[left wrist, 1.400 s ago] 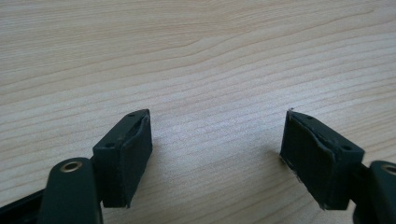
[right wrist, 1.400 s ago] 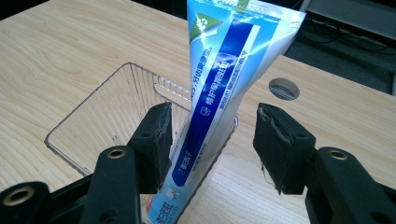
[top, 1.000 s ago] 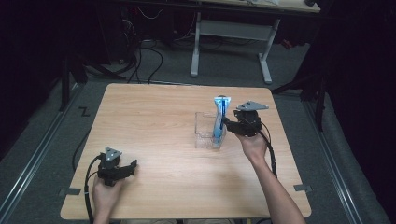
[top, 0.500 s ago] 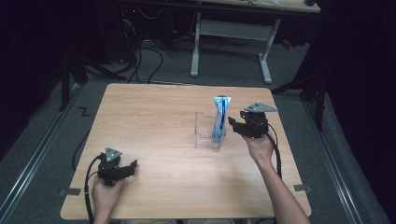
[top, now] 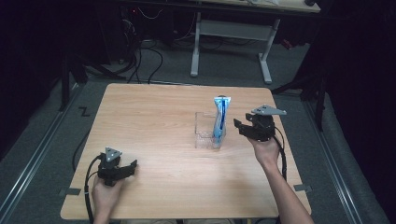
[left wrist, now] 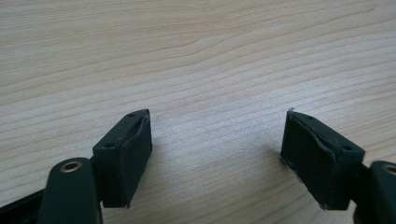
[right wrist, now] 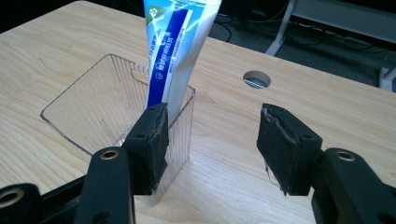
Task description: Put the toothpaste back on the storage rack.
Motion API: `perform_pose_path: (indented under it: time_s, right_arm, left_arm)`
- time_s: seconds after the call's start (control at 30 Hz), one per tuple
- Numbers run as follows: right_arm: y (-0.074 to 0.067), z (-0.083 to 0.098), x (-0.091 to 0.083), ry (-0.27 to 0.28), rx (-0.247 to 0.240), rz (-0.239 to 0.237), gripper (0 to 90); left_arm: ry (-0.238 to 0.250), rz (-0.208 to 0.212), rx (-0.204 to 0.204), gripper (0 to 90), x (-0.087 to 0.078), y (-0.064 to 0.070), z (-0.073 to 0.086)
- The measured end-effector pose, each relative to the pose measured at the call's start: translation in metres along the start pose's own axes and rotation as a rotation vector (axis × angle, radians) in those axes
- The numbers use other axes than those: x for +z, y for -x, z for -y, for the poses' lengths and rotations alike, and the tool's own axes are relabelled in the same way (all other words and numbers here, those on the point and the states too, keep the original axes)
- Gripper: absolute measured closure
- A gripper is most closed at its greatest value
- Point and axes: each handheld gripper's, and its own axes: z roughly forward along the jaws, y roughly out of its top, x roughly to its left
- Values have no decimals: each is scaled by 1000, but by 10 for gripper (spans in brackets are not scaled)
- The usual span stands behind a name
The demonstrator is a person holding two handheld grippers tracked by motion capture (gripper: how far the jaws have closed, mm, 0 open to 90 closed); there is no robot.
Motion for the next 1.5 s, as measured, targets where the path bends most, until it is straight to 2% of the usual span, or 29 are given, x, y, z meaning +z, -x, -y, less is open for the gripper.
perform_pose_path:
  time_s: [0.6, 0.9, 1.5]
  right_arm:
    - [18, 13, -17, 5, 41, 33, 431]
    - [23, 20, -28, 30, 56, 53, 435]
    - [30, 34, -42, 30, 85, 63, 440]
  left_arm:
    - [-2, -1, 2, 249, 0, 0, 0]
    - [-2, -2, 3, 249, 0, 0, 0]
    - [-4, -3, 5, 249, 0, 1, 0]
